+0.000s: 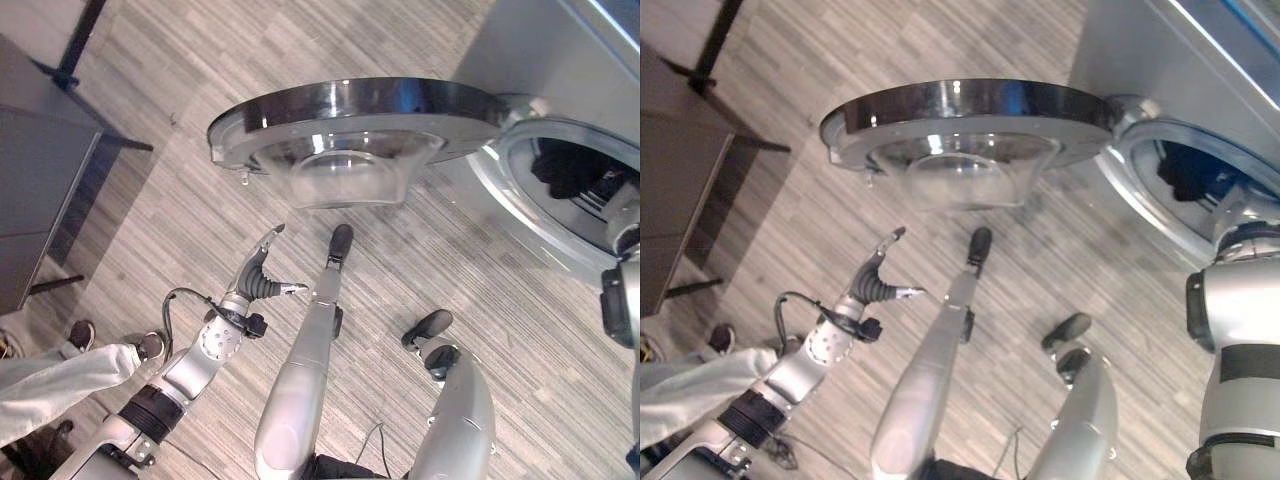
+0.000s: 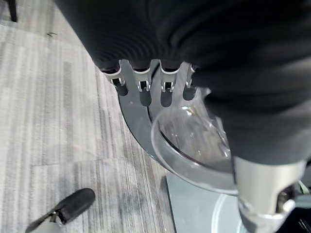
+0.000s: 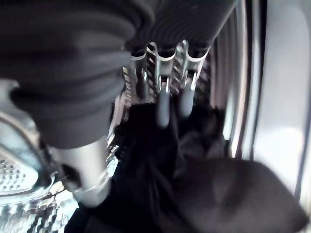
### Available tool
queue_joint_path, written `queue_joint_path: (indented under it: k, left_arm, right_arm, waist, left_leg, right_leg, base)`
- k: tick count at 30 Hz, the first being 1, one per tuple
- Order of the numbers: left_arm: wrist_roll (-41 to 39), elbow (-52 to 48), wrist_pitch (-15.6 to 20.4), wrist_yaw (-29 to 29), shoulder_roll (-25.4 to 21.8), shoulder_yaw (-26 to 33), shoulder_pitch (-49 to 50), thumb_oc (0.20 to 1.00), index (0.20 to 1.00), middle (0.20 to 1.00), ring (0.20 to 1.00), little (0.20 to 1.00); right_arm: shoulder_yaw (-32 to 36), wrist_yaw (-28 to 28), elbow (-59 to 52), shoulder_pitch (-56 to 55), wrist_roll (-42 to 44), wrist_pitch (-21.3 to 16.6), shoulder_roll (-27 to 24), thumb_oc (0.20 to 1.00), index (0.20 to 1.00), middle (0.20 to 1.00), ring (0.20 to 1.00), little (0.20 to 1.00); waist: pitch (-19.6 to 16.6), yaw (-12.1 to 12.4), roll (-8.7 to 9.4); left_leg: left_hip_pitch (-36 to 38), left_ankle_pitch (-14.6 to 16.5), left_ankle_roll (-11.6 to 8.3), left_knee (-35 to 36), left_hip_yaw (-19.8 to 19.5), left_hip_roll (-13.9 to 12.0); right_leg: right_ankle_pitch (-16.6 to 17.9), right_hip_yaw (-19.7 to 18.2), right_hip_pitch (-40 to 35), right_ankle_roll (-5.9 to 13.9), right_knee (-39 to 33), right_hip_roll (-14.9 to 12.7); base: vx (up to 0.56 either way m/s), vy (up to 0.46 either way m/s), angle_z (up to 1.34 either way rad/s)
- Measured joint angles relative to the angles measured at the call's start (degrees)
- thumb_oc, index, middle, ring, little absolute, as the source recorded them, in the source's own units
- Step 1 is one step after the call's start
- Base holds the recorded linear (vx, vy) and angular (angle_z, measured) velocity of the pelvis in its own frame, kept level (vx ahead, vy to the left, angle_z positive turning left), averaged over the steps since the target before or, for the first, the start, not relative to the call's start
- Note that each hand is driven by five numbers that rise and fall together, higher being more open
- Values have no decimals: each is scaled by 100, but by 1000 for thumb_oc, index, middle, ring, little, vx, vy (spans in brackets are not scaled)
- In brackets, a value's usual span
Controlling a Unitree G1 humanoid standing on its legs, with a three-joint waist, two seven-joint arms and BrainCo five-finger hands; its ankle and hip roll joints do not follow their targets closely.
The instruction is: Grab the laundry basket,head to the washer,open it,put in the laundry and shut it.
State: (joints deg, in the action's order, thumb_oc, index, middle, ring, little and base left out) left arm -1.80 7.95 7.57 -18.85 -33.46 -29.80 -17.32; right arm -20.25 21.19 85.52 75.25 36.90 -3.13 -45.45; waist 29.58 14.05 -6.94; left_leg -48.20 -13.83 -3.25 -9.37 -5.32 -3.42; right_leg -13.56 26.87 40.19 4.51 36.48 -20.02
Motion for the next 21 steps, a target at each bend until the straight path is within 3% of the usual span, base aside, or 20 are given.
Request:
queue_joint_path:
  k: [6, 9, 13, 21]
  left_arm:
    - [3, 160, 55, -62, 111, 73, -138, 1000, 1000, 1000, 1000, 1000]
    - [1, 353, 90, -66, 135, 81, -169, 1000, 1000, 1000, 1000, 1000]
    - [-31, 366, 222, -58, 120, 74, -147, 1000, 1000, 1000, 1000, 1000]
    - [-238, 488, 225, -2, 148, -75, -76, 1000, 1000, 1000, 1000, 1000]
  right_arm:
    - [500, 378, -1247, -684, -177, -603, 234, 1000, 1000, 1000, 1000, 1000]
    - [863, 504, -1398, -1039, -186, -676, 543, 1000, 1000, 1000, 1000, 1000]
    - [1007, 504, -1316, -1276, -182, -719, 578, 1000, 1000, 1000, 1000, 1000]
    - [977, 314, -721, -1127, -45, -725, 825, 1000, 1000, 1000, 1000, 1000]
  waist:
    - [0, -150, 11]
    - [1, -165, 14]
    - [-4, -117, 25]
    - [-11, -84, 33]
  left_leg:
    - [73, 7, 13, -37, 78, -25]
    - [313, 30, 43, -9, 110, -48]
    - [646, 77, 92, 20, 159, -85]
    - [525, 109, 87, 19, 169, -100]
  right_leg:
    - [79, -19, -112, 60, -97, 33]
    - [92, -30, -366, 77, -214, 78]
    - [142, -98, -665, 76, -338, 141]
    - [225, -137, -580, 49, -488, 169]
  base:
    - [-15, 7, -4]
    - [-30, -2, -3]
    - [-33, -20, -12]
    - [-2, 13, -3]
